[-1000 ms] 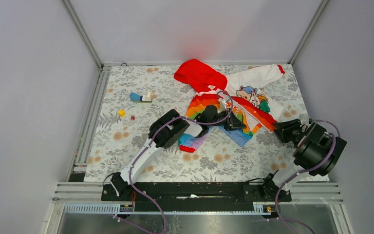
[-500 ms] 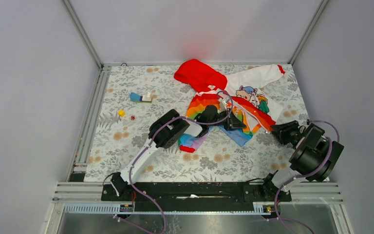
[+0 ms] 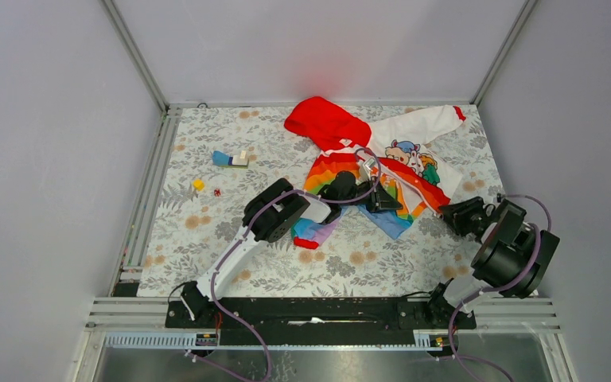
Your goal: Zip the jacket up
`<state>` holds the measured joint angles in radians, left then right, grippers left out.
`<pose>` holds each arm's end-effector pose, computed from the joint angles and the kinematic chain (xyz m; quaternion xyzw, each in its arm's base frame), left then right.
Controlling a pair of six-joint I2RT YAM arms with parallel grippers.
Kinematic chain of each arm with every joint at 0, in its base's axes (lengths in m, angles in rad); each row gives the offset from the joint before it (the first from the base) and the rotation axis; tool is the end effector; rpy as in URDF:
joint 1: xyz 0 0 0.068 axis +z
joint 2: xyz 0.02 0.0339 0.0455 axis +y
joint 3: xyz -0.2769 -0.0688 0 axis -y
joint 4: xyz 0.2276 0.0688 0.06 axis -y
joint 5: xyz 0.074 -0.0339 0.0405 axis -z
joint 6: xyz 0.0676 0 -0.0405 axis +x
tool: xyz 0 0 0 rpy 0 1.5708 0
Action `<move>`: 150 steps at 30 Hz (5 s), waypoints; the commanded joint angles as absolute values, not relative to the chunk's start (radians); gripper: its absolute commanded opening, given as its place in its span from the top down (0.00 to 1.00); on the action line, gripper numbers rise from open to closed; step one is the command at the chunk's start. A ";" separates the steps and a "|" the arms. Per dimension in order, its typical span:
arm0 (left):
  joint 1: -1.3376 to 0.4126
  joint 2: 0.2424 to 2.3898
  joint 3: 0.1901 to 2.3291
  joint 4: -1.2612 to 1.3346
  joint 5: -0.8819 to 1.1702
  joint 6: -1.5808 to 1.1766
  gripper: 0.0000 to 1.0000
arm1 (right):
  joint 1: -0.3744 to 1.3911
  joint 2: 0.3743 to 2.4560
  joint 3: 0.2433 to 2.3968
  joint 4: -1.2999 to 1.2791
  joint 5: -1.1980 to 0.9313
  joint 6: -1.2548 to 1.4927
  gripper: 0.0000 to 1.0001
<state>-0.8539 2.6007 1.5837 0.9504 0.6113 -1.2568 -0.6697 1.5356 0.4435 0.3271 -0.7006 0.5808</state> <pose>0.3368 -0.4455 0.0854 0.0621 0.7235 -0.6752 0.1299 0.2301 -0.1266 0.1288 0.3966 0.7794 0.2990 0.3819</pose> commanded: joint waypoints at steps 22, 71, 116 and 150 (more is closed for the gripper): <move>-0.866 2.624 1.598 0.933 0.632 -1.229 1.00 | -0.589 1.496 0.475 0.164 -0.480 0.505 0.65; -0.881 2.513 1.379 1.100 0.396 -1.249 1.00 | -0.552 1.782 0.150 1.399 -0.904 1.234 1.00; -0.954 2.570 1.418 1.459 0.196 -1.619 1.00 | -0.508 1.289 0.050 1.138 -0.719 0.991 1.00; -0.960 2.611 1.472 1.444 0.206 -1.657 1.00 | -0.507 1.238 0.046 1.106 -0.713 0.988 1.00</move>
<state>-0.9565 2.6099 1.4364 1.3556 0.1974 -1.6543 -0.5167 1.2362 0.0486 1.0595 -0.7155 0.9958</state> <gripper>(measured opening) 0.013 0.066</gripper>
